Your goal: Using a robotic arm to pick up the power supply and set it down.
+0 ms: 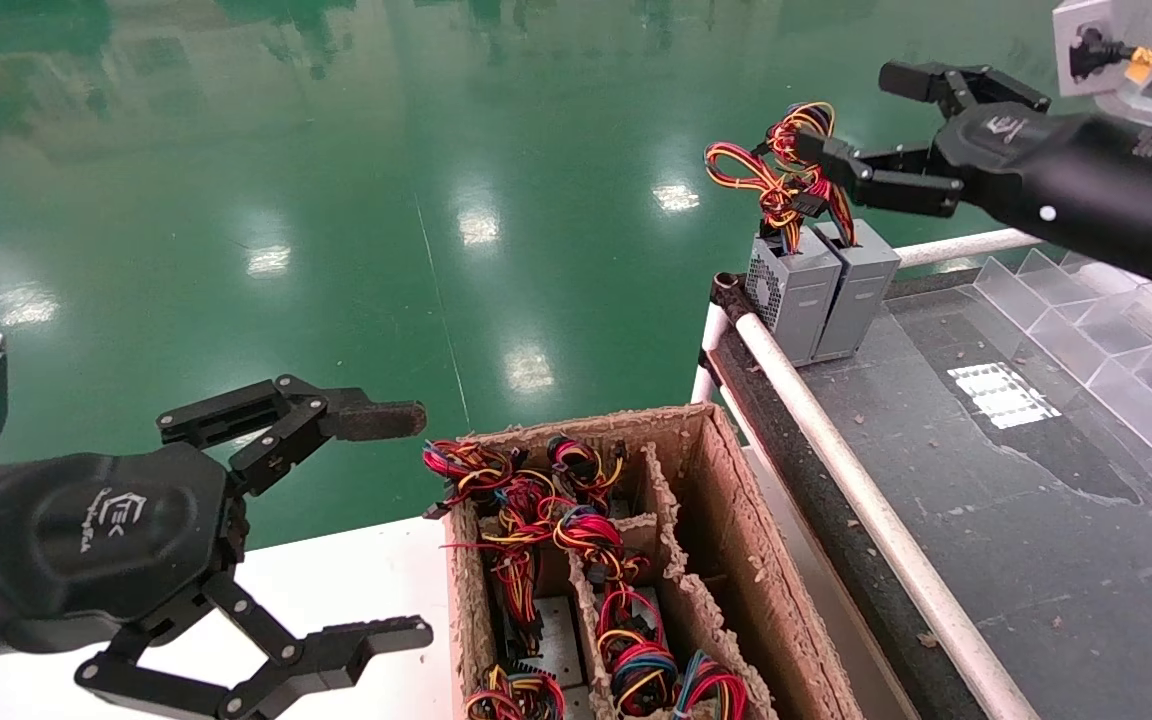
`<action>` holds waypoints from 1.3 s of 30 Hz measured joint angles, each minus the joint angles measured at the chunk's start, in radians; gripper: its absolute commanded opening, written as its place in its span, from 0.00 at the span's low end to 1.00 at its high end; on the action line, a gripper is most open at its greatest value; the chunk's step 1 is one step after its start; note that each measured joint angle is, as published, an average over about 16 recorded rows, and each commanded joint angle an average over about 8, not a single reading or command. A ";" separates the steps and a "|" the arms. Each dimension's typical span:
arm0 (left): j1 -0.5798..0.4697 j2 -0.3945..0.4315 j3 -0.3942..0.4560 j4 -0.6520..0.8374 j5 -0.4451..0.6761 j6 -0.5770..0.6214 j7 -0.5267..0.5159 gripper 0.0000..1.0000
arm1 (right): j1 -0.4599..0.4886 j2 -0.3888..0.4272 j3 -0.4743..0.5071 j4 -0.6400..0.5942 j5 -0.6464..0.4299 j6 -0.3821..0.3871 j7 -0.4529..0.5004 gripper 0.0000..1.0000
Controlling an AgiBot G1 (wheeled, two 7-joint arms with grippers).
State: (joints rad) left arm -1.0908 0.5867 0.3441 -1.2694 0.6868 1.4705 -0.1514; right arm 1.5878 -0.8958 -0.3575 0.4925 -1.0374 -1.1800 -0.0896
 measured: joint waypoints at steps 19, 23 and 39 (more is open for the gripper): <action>0.000 0.000 0.000 0.000 0.000 0.000 0.000 1.00 | -0.259 0.143 0.039 0.399 0.155 -0.159 0.140 1.00; 0.000 0.000 0.000 0.000 0.000 0.000 0.000 1.00 | -0.313 0.174 0.048 0.483 0.187 -0.193 0.169 1.00; 0.000 0.000 0.001 0.000 0.000 0.000 0.000 1.00 | -0.505 0.280 0.077 0.779 0.302 -0.311 0.271 1.00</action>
State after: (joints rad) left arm -1.0908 0.5865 0.3446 -1.2693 0.6863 1.4702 -0.1511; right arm 1.0829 -0.6162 -0.2808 1.2715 -0.7354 -1.4908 0.1810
